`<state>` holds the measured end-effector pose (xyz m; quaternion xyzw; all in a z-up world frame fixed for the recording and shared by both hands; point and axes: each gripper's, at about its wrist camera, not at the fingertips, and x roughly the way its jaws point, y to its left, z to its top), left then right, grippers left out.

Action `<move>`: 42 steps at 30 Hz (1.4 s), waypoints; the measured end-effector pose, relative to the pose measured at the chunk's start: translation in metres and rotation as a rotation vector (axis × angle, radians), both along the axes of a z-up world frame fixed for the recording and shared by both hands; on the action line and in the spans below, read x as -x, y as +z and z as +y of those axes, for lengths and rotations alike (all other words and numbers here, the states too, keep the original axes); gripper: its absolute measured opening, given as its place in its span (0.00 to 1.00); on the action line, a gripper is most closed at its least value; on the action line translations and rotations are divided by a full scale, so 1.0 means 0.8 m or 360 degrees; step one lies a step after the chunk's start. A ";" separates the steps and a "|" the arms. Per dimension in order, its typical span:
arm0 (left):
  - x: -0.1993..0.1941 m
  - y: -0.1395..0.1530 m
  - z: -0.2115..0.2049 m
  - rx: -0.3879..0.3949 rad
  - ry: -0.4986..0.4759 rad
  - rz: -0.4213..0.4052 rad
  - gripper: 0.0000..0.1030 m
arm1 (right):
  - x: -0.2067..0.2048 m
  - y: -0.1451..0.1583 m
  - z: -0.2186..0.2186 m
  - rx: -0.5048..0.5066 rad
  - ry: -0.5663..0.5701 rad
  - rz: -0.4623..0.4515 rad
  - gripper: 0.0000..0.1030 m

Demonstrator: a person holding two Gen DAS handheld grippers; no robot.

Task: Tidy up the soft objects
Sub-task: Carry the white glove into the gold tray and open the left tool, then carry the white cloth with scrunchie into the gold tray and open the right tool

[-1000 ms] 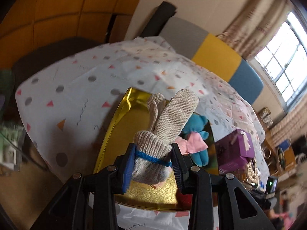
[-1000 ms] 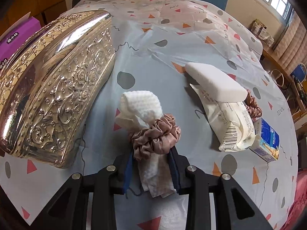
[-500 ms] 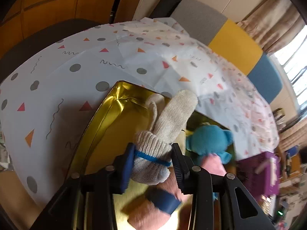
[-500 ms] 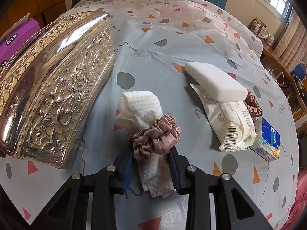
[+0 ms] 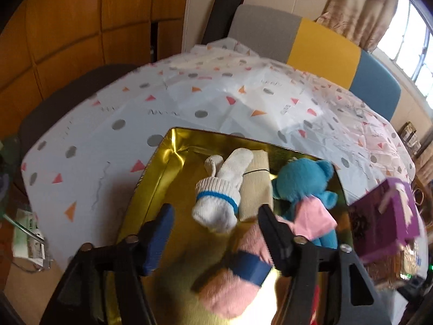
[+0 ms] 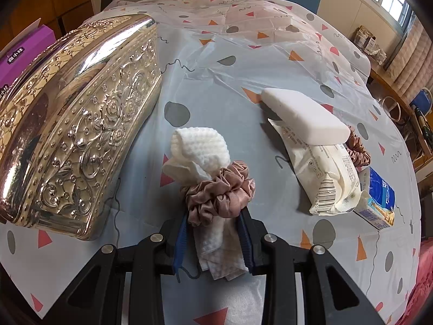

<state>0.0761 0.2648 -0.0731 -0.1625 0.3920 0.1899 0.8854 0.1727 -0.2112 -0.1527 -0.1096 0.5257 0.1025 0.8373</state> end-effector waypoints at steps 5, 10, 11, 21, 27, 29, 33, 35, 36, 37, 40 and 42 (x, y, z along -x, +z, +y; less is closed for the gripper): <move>0.035 0.020 -0.026 -0.0075 -0.0041 -0.0086 0.67 | -0.002 0.000 -0.001 -0.0010 -0.0006 0.0001 0.32; 0.057 0.036 -0.051 -0.0118 -0.0102 -0.0139 0.70 | -0.006 0.000 -0.006 -0.0051 -0.0044 0.0008 0.32; 0.062 0.038 -0.055 -0.0120 -0.0119 -0.0148 0.70 | -0.007 0.000 -0.007 -0.0058 -0.0050 0.0009 0.32; 0.085 0.043 -0.084 -0.0125 -0.0225 -0.0153 0.71 | -0.017 0.000 -0.013 -0.0119 -0.0113 -0.0004 0.32; 0.092 0.037 -0.094 -0.0111 -0.0288 -0.0122 0.71 | -0.030 -0.001 -0.027 -0.0240 -0.0211 -0.0002 0.32; 0.094 0.036 -0.097 -0.0124 -0.0307 -0.0111 0.71 | -0.033 -0.002 -0.031 -0.0276 -0.0246 0.0003 0.32; 0.097 0.033 -0.097 -0.0098 -0.0327 -0.0099 0.71 | -0.036 -0.003 -0.031 -0.0272 -0.0263 0.0004 0.32; 0.099 0.033 -0.097 -0.0098 -0.0339 -0.0098 0.71 | -0.035 -0.003 -0.030 -0.0270 -0.0278 0.0009 0.32; 0.100 0.034 -0.098 -0.0104 -0.0347 -0.0099 0.71 | -0.036 -0.003 -0.030 -0.0272 -0.0288 0.0013 0.32; 0.101 0.033 -0.099 -0.0110 -0.0355 -0.0094 0.71 | -0.038 -0.003 -0.030 -0.0270 -0.0299 0.0013 0.32; 0.105 0.032 -0.100 -0.0106 -0.0366 -0.0086 0.71 | -0.038 -0.002 -0.026 -0.0262 -0.0342 0.0011 0.32; 0.107 0.030 -0.100 -0.0115 -0.0385 -0.0073 0.72 | -0.043 0.000 -0.025 -0.0255 -0.0373 0.0020 0.31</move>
